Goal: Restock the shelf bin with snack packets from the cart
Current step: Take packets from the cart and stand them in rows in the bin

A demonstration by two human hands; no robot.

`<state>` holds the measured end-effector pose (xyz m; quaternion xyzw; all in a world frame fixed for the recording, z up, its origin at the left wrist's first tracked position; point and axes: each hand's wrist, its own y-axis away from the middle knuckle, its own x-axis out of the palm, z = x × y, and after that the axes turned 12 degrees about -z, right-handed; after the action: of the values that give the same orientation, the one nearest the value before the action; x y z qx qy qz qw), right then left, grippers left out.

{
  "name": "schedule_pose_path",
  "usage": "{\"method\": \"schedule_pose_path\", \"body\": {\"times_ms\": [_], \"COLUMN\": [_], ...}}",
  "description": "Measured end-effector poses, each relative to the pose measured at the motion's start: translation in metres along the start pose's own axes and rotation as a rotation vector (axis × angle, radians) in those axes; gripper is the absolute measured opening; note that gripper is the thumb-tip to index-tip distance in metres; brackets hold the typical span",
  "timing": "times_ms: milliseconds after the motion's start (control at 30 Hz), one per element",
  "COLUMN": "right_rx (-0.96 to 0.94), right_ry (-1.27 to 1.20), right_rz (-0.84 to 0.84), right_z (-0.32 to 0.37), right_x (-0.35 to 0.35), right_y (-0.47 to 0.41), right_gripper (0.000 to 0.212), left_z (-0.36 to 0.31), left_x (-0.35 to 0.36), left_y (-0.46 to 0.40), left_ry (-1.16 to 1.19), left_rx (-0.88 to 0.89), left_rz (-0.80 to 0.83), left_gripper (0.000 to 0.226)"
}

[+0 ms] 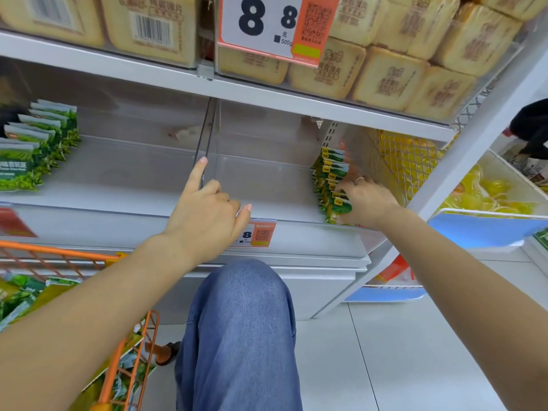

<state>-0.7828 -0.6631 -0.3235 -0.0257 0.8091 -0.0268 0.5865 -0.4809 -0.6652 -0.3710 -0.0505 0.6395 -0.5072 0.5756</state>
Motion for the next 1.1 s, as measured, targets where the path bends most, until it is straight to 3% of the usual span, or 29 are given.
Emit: {"method": "schedule_pose_path", "body": {"times_ms": [100,200,300,433,600,700,867,933,1100], "right_rx": [-0.027,-0.187,-0.386,-0.636,-0.885,-0.953,-0.984,-0.942,-0.647], "right_ry": [-0.039,-0.200,-0.413,-0.612,-0.666,-0.692,-0.797,-0.878,-1.101], "right_rz": [-0.074,-0.399,-0.684,-0.817,-0.637,-0.497,-0.349,-0.275,0.021], "right_z": [0.016,0.054,0.117,0.196,0.266,0.295,0.333,0.345,0.363], "right_x": [-0.011,-0.032,-0.059,-0.086,-0.091,-0.090,-0.100,-0.105,-0.114], "right_y": [0.002,0.009,0.027,0.063,0.092,0.100,0.114,0.117,0.108], "right_gripper": [0.065,0.040,0.023,0.023,0.022,0.022,0.024,0.026,0.025], "left_z": [0.012,0.034,0.064,0.100,0.118,0.121,0.126,0.126,0.129], "left_x": [-0.012,-0.045,-0.094,-0.149,-0.182,-0.199,-0.221,-0.223,-0.224], "left_y": [0.000,0.006,0.025,0.076,0.136,0.162,0.200,0.213,0.217], "left_ry": [0.060,0.180,0.300,0.284,0.183,0.227,0.532,0.467,0.466], "left_rx": [0.084,0.112,0.009,-0.179,-0.247,-0.349,-0.471,-0.449,-0.556], "left_rz": [0.020,0.025,0.096,0.278,0.672,0.782,1.025,1.031,0.793], "left_gripper": [0.051,0.042,0.038,0.041,0.030,0.032,0.069,0.074,0.033]}}
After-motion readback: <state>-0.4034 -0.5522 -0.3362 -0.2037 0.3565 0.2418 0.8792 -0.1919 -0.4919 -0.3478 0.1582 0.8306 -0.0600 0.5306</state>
